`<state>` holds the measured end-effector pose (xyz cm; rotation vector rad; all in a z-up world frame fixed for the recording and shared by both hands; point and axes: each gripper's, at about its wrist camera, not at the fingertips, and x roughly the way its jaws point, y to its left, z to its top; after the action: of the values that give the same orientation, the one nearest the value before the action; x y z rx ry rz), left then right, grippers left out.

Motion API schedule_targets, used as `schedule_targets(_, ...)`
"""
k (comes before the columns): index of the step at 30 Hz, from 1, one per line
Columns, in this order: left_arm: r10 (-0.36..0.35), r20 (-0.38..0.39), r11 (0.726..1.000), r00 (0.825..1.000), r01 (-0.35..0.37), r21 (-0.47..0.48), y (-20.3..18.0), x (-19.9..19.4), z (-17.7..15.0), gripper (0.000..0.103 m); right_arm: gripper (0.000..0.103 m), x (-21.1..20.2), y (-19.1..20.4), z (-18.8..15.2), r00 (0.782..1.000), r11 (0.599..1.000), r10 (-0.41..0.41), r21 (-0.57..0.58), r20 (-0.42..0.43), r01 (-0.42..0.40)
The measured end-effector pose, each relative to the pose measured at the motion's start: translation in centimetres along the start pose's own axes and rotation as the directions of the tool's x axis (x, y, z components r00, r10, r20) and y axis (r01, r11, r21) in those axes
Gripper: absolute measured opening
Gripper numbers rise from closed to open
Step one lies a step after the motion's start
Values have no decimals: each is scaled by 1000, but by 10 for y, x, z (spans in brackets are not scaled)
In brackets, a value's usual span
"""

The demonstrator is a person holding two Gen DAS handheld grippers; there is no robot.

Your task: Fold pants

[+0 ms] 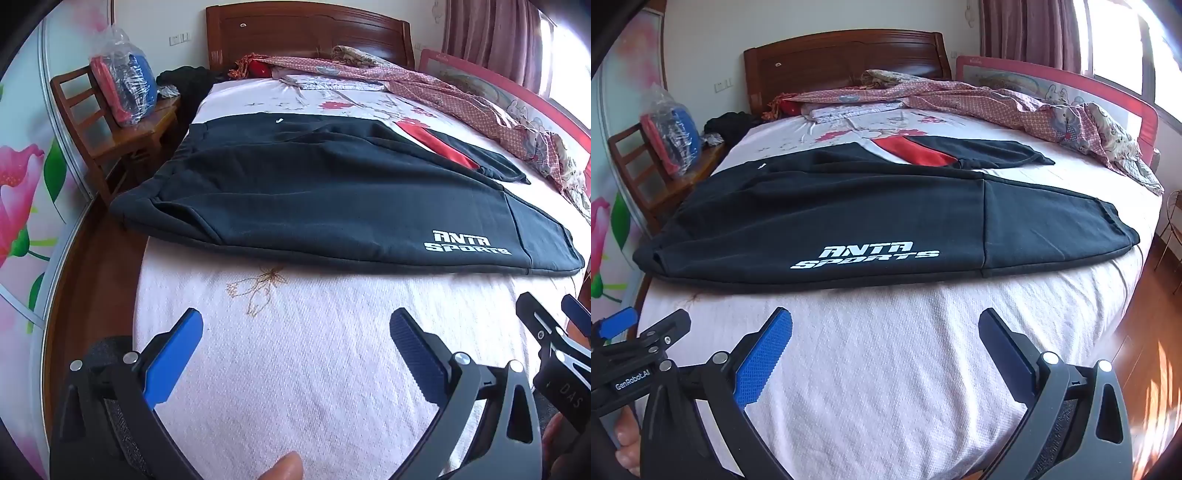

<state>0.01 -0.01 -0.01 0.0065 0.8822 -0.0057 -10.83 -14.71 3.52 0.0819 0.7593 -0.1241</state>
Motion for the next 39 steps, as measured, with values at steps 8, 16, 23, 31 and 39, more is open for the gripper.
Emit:
schedule_targets(8, -17, 0, 1000, 1000, 17, -3, 11, -1, 3, 101, 100, 0, -3, 1, 1000, 1000, 4, 5, -9, -4)
schedule_targets(16, 6, 1, 1000, 1000, -6, 0, 0, 1, -1, 101, 100, 0, -3, 0, 1000, 1000, 0, -2, -17, 0)
schedule_targets(23, 3, 1, 1000, 1000, -3, 1, 0, 1, 0, 101, 100, 3, 2, -2, 1000, 1000, -9, -8, -20, 8)
schedule_targets(31, 3, -1, 1000, 1000, -3, 4, 0, 2, -1, 101, 100, 3, 0, -2, 1000, 1000, -1, -3, -20, 1)
schedule_targets(39, 5, -1, 1000, 1000, -5, 2, 0, 2, -1, 101, 100, 3, 0, -1, 1000, 1000, -4, -2, -20, 4)
